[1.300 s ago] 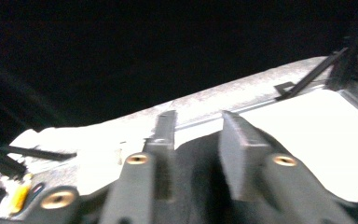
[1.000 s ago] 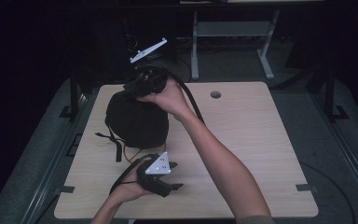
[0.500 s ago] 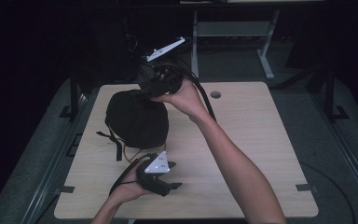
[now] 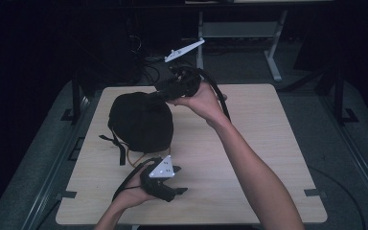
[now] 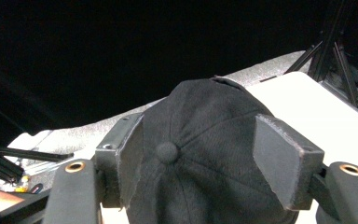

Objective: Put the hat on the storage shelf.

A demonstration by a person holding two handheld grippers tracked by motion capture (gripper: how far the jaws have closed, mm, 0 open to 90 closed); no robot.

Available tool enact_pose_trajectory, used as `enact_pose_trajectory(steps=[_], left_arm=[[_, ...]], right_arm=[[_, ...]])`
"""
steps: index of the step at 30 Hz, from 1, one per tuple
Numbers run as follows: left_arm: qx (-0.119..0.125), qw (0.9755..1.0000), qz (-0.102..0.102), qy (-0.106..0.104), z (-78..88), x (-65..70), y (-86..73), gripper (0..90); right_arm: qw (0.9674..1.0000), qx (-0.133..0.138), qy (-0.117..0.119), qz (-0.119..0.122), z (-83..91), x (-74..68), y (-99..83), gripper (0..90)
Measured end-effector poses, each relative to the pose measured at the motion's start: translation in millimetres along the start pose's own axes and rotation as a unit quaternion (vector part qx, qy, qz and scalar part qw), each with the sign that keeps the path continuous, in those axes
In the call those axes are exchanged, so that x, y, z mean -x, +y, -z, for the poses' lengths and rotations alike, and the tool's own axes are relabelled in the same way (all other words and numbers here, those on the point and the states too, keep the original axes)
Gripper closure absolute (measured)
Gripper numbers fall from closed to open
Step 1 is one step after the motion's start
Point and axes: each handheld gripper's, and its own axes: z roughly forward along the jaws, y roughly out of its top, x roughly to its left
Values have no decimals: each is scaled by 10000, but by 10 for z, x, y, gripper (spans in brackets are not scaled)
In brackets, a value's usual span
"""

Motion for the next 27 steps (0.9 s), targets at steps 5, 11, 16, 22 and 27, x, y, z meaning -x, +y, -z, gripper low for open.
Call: enact_pose_trajectory(steps=[5, 11, 16, 22, 27], left_arm=[[-25, 10000, -8, 5, -17, 11, 7, 294], [-90, 10000, -21, 20, -41, 16, 6, 287], [-155, 9999, -63, -15, -55, 33, 10, 285], [-183, 9998, -84, -15, -90, 43, 0, 269], [-177, 9998, -64, -25, -95, 45, 2, 267]], right_arm=[[10000, -20, -26, 4, 64, 1, -26, 327], [10000, 26, -79, 15, 150, 15, -84, 317], [9999, 69, -96, -44, 214, 35, -133, 300], [9998, 83, -146, -80, 299, 55, -216, 273], [9995, 102, -296, -102, 378, 70, -282, 238]])
